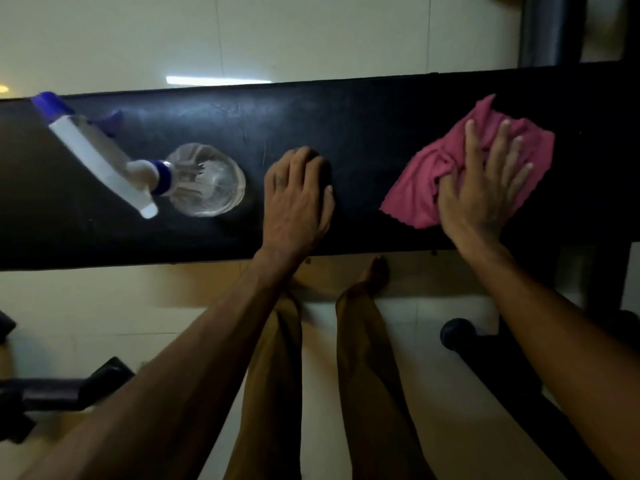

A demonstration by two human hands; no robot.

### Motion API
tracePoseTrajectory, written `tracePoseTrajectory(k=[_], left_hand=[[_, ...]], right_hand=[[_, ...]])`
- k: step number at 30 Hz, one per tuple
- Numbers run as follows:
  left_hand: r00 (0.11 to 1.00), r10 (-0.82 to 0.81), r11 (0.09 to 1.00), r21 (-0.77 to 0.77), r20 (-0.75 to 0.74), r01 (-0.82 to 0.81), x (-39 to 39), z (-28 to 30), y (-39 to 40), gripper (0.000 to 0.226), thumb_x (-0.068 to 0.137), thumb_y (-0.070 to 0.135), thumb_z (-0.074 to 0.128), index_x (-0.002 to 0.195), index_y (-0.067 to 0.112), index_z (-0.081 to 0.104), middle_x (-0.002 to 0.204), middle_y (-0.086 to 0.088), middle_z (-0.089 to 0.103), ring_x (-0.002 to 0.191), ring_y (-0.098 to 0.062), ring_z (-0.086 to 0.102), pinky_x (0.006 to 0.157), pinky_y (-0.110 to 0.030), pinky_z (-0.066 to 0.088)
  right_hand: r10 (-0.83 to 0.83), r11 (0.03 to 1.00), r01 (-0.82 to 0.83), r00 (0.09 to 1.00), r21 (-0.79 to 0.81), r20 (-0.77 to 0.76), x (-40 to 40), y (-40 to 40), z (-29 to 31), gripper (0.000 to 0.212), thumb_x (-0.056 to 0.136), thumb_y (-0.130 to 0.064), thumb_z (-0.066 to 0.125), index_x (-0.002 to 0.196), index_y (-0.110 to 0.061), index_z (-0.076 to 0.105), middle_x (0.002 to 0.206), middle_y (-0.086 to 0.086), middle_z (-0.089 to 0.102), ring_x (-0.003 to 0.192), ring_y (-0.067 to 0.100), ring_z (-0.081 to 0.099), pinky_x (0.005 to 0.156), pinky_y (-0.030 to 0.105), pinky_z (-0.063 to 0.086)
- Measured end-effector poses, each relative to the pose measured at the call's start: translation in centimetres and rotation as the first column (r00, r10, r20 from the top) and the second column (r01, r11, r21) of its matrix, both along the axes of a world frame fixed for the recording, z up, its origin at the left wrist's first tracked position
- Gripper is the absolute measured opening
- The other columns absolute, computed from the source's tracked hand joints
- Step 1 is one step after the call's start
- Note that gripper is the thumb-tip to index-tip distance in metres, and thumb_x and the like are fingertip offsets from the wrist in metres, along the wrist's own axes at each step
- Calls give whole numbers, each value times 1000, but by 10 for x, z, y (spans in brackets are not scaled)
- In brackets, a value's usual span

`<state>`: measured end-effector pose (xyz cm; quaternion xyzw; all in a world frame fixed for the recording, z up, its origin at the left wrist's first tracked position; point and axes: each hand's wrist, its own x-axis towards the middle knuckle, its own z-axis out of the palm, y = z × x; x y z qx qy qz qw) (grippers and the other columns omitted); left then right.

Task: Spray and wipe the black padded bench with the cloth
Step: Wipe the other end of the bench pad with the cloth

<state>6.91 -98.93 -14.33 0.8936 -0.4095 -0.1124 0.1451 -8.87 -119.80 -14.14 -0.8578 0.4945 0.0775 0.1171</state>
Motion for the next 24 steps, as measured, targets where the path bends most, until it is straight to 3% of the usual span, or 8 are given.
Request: tracePoseTrajectory(k=[2,4,6,8,12,15,21,24], left_hand=[[1000,-1,1000,-7,25,1,5,-7,-6,47,98,32,51,139,9,49,151,-17,43,146,-33,30,124,-48,19],[999,-16,1000,-5,49,16,7,-13,-7,56,98,33,50,147,8,42,157,-16,37,150,-32,26,126,-50,16],[996,-14,1000,-7,88,15,8,-15,-5,61,99,34,47,151,5,36,159,-16,34,151,-31,25,126,-49,16],[996,-18,1000,-4,86,19,10,-16,-8,64,101,36,44,153,2,32,161,-18,31,152,-31,23,127,-49,14],[997,0,1000,21,81,-1,12,-17,-9,70,96,32,47,155,1,27,163,-19,24,154,-30,17,128,-48,9],[996,24,1000,-11,90,-24,10,-21,-5,70,92,28,48,155,3,29,163,-17,27,154,-28,18,128,-45,8],[995,42,998,-49,91,-38,11,-20,-3,71,90,29,52,154,4,32,161,-16,30,153,-28,21,128,-42,8],[996,31,998,-61,87,-26,15,-20,-8,70,90,28,52,153,3,33,161,-17,31,153,-29,22,128,-42,9]], right_hand=[[-141,988,141,990,-64,20,41,7,-8,73,92,-53,23,162,-34,16,170,15,7,155,42,3,122,65,-1],[-133,988,139,988,-71,80,81,20,-12,75,93,-60,14,161,-31,23,169,16,13,155,43,8,121,68,1],[164,986,-158,976,-52,144,104,41,-15,78,94,-69,18,159,-28,31,167,17,22,154,43,15,120,67,1],[480,877,-472,862,-87,161,98,56,-15,79,94,-72,31,157,-26,36,165,16,27,153,40,21,121,64,4],[637,768,-637,752,-65,170,40,33,-16,72,96,-58,46,159,-25,32,167,12,24,155,34,18,126,54,5],[586,809,-586,801,-39,124,9,1,-16,71,95,-53,43,160,-27,28,169,11,20,156,31,15,126,51,3],[151,983,-148,988,-109,20,89,0,-16,69,98,-60,27,160,-33,24,169,11,18,156,36,12,124,61,3],[260,963,-256,964,-80,50,126,24,-16,65,100,-56,25,160,-31,25,168,11,21,155,36,16,122,63,2]])
